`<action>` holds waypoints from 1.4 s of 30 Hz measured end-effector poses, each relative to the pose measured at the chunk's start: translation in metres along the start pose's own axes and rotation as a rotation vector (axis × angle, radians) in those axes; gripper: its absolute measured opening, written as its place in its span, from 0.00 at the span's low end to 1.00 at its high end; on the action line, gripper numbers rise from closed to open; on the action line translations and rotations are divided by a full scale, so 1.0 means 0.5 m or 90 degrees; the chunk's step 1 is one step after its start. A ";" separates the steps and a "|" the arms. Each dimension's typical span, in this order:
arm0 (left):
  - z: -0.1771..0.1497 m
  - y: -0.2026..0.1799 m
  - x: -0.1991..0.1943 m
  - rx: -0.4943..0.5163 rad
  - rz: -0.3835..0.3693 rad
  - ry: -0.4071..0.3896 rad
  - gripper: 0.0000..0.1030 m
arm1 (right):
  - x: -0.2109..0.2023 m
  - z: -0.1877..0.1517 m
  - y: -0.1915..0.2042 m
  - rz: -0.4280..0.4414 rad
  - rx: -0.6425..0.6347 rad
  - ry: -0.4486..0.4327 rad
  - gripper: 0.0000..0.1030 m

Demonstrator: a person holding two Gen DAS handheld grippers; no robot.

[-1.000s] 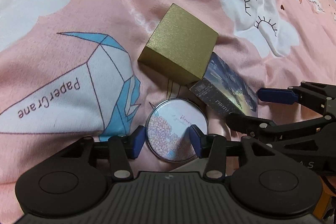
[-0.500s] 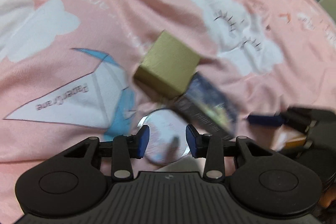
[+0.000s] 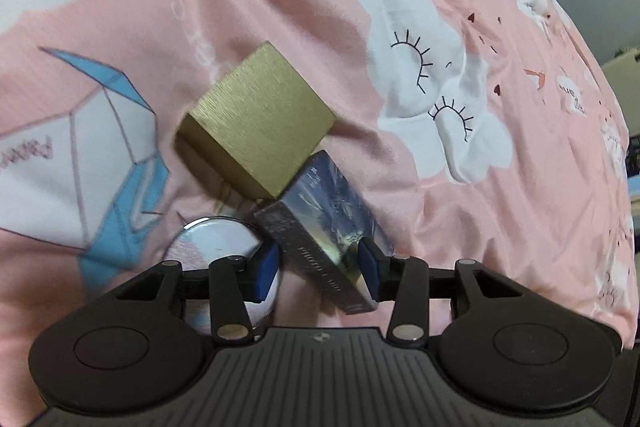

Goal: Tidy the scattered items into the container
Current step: 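Grasp the dark PHOTO CARD box with the left tool, then grasp the pale card with the right tool while the left tool holds the PHOTO CARD box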

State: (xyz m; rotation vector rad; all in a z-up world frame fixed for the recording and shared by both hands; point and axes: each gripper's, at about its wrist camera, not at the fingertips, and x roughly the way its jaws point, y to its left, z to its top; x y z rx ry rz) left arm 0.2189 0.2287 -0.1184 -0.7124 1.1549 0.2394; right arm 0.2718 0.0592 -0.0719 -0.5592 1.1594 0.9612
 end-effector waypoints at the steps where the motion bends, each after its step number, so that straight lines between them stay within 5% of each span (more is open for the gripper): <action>1: 0.000 -0.003 0.003 -0.003 0.003 -0.005 0.49 | 0.001 -0.001 0.000 -0.001 0.002 0.000 0.68; 10: -0.001 -0.041 0.027 0.013 0.022 -0.043 0.49 | 0.001 -0.014 0.002 -0.016 -0.012 0.017 0.68; 15: -0.011 -0.064 0.020 0.033 0.018 -0.066 0.33 | -0.004 -0.020 0.007 -0.024 -0.027 0.019 0.67; 22: -0.046 -0.080 -0.031 0.117 0.048 -0.078 0.27 | -0.013 -0.025 0.022 -0.042 -0.053 0.015 0.67; 32: -0.146 -0.112 -0.133 0.271 0.106 -0.114 0.26 | -0.061 -0.056 0.059 -0.020 -0.085 -0.007 0.66; 42: -0.247 -0.104 -0.227 0.293 0.082 -0.149 0.25 | -0.029 -0.121 0.127 -0.007 -0.147 0.061 0.66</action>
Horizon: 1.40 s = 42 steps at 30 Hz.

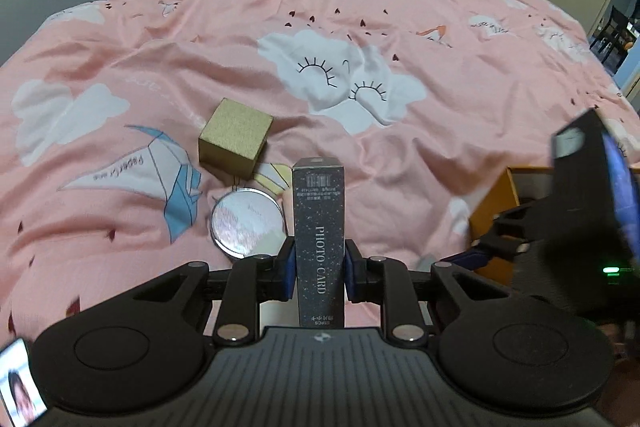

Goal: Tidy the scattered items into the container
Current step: 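Grasp the pale card with the right tool while the left tool holds the PHOTO CARD box, then carry the PHOTO CARD box and pale card over the box with both tools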

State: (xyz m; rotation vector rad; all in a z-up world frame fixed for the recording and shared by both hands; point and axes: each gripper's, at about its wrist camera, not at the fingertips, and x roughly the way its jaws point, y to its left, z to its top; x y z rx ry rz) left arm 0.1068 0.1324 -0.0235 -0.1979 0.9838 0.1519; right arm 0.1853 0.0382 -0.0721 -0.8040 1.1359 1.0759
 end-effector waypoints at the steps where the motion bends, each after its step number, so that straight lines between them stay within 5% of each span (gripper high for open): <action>1: -0.007 -0.001 -0.004 -0.001 0.004 -0.005 0.25 | 0.006 -0.003 0.008 0.000 -0.006 0.009 0.66; 17: -0.049 0.016 -0.023 -0.033 0.025 -0.041 0.25 | 0.099 -0.018 0.074 -0.149 -0.046 0.090 0.74; 30: -0.062 0.021 -0.038 -0.033 0.015 -0.049 0.25 | 0.004 -0.061 0.075 -0.151 -0.002 0.012 0.28; 42: -0.064 0.019 -0.040 -0.038 0.007 -0.048 0.26 | 0.010 -0.038 0.012 -0.191 0.069 -0.013 0.16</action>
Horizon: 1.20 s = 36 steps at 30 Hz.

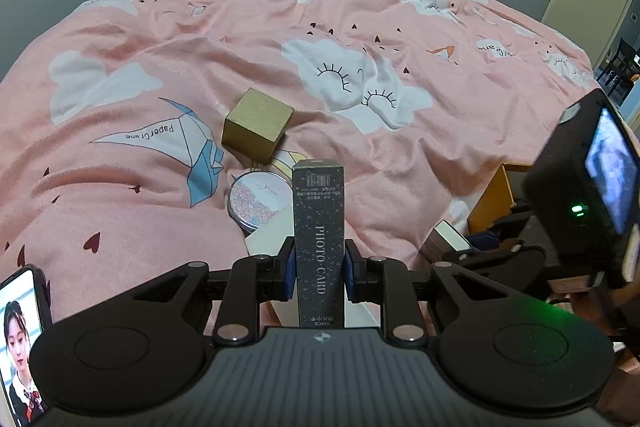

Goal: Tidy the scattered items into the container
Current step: 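Carry the PHOTO CARD box and pale card over the box with both tools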

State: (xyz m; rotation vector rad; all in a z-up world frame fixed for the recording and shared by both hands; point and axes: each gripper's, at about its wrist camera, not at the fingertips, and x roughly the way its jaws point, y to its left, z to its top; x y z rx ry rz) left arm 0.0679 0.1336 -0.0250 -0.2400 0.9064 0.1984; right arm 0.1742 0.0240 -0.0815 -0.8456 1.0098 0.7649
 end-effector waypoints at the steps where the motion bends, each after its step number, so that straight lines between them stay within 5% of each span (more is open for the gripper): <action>1: 0.002 0.002 0.000 -0.001 -0.002 0.000 0.25 | -0.001 0.001 0.000 -0.004 -0.001 -0.003 0.16; 7: 0.002 0.001 -0.001 0.003 -0.003 -0.005 0.25 | -0.052 -0.020 -0.039 0.065 0.049 -0.052 0.16; 16: 0.022 -0.049 -0.024 0.034 -0.038 -0.027 0.25 | -0.195 -0.094 -0.128 0.182 0.230 -0.177 0.16; 23: 0.039 -0.135 -0.026 0.100 -0.063 -0.035 0.25 | -0.276 -0.185 -0.210 0.175 0.340 -0.265 0.16; 28: 0.045 -0.200 -0.013 0.147 -0.071 -0.030 0.25 | -0.255 -0.254 -0.265 0.150 0.419 -0.264 0.16; 36: 0.041 -0.258 0.018 0.194 -0.068 -0.003 0.26 | -0.151 -0.293 -0.313 0.222 0.532 -0.256 0.16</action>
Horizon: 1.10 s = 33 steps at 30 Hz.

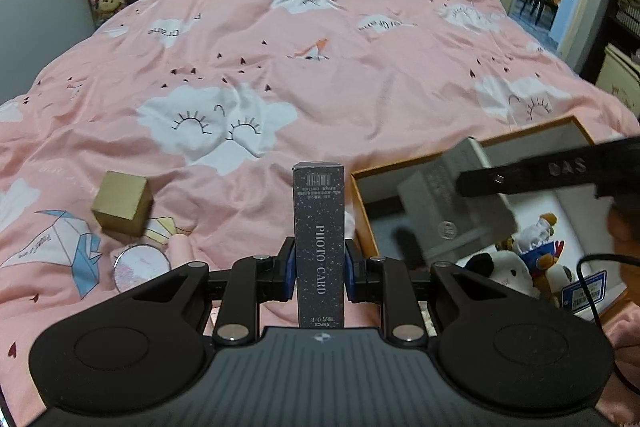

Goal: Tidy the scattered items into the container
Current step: 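Carry the PHOTO CARD box and pale card over the box with both tools, then release the pale card in the box with the right tool while the left tool lowers the PHOTO CARD box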

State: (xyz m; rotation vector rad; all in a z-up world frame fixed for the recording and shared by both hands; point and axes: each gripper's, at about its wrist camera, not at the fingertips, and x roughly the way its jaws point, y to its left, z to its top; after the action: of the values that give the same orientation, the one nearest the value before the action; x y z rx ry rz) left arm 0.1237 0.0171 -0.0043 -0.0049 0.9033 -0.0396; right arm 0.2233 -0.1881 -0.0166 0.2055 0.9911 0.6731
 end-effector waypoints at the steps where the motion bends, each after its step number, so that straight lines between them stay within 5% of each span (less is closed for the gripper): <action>1: 0.001 -0.003 0.004 0.003 0.002 0.004 0.25 | 0.012 0.002 -0.008 0.009 0.015 0.003 0.16; 8: 0.007 -0.017 0.031 0.010 0.015 0.030 0.26 | 0.076 0.009 -0.050 0.064 0.092 0.013 0.16; 18: 0.017 -0.020 0.052 0.006 0.017 0.043 0.26 | 0.120 -0.009 -0.101 0.011 0.112 0.025 0.25; 29: 0.032 -0.032 0.021 0.021 0.002 0.012 0.25 | 0.115 -0.013 -0.048 -0.093 -0.017 0.005 0.37; 33: 0.051 -0.040 0.002 0.015 -0.051 -0.006 0.26 | 0.062 -0.012 -0.050 -0.098 -0.026 -0.021 0.41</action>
State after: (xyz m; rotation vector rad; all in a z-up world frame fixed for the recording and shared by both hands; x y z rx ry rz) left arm 0.1436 -0.0032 0.0110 -0.0195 0.8925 -0.1244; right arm 0.2406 -0.1896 -0.0528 0.1026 0.9504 0.5465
